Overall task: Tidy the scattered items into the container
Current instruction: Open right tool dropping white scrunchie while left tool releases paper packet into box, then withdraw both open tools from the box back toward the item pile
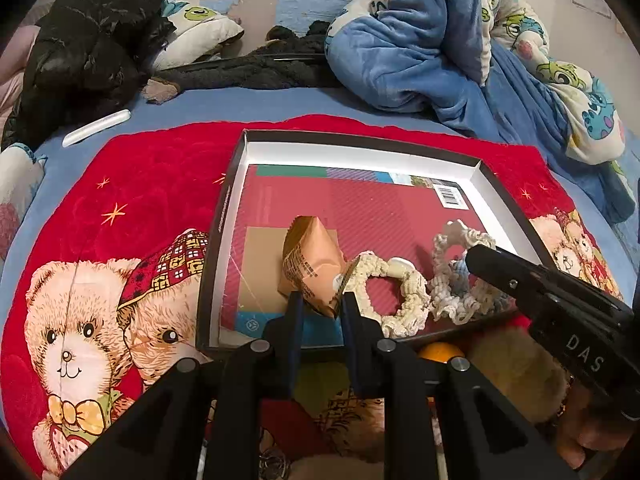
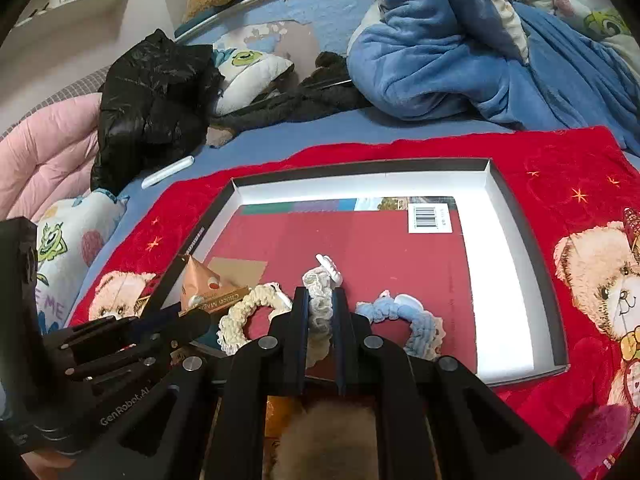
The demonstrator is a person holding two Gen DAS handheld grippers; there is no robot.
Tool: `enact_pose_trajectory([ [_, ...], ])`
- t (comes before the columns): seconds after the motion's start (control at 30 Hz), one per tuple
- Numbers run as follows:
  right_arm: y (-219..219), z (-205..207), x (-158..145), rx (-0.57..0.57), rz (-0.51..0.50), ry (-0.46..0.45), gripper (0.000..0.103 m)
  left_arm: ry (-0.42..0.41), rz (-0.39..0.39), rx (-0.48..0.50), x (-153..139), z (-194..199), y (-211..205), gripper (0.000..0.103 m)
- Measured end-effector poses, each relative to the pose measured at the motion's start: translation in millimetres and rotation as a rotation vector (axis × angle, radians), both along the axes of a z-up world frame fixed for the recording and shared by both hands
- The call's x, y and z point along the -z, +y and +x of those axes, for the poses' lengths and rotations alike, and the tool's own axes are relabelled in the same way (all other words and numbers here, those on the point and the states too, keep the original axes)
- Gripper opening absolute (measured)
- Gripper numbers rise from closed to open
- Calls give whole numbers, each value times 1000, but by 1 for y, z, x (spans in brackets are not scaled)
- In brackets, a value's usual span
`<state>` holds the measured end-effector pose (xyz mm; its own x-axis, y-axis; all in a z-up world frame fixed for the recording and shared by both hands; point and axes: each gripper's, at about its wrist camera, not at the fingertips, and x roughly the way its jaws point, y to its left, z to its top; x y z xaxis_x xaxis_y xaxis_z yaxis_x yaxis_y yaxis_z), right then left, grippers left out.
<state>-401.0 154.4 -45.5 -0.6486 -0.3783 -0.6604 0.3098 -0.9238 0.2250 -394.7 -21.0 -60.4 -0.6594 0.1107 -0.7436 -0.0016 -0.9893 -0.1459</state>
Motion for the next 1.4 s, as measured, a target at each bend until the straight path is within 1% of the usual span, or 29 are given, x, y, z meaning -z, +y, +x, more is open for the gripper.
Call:
enact_pose_trajectory([
  [0.17,3,0,1,-3,-26,-10,12,6,-2,-4,-1,2,2,20],
  [0.27,2,1,-1,-14,-35,-3,16,4,-8,-5,-1,2,3,20],
  [0.33,1,2,-2,-18,-36,4,16,3,-22,1,-1,2,4,25],
  [0.4,2,3,-3,-17,-38,8,16,5,-33,5,-2,4,5,26],
  [0.43,3,3,-3,-16,-42,9,17,6,-32,8,-2,4,5,31],
  [0.47,3,3,-3,-14,-45,8,21,6,-30,11,-2,4,5,41],
  [0.5,4,3,-3,-13,-49,8,23,8,-25,16,-3,5,5,48],
  [0.53,5,3,-3,-11,-53,8,31,10,-21,22,-3,6,6,67],
  [0.57,6,3,-4,-9,-59,8,40,13,-22,25,-3,6,6,90],
  [0.6,6,3,-4,-8,-61,8,45,12,-25,30,-4,6,8,98],
  [0.63,7,3,-4,-8,-64,8,55,14,-26,34,-4,7,9,103],
  [0.67,7,3,-5,-8,-66,10,59,17,-24,37,-5,7,9,103],
  [0.7,7,3,-5,-6,-67,12,59,14,-24,41,-5,8,10,103],
  [0.77,7,3,-6,-13,-76,9,65,9,-30,40,-4,8,10,103],
  [0.9,8,3,-6,-15,-80,2,73,9,-37,32,-6,9,11,103],
  [0.97,8,3,-6,-14,-81,2,84,10,-38,31,-6,9,11,103],
  [1.0,8,4,-6,-11,-79,5,86,10,-37,31,-6,9,10,103],
  [1.07,8,4,-6,-7,-79,7,95,11,-38,30,-6,9,10,103],
  [1.13,9,4,-6,-2,-82,7,97,12,-35,27,-5,9,9,103],
  [1.4,11,3,-5,-2,-94,1,98,13,-35,17,-6,9,6,103],
])
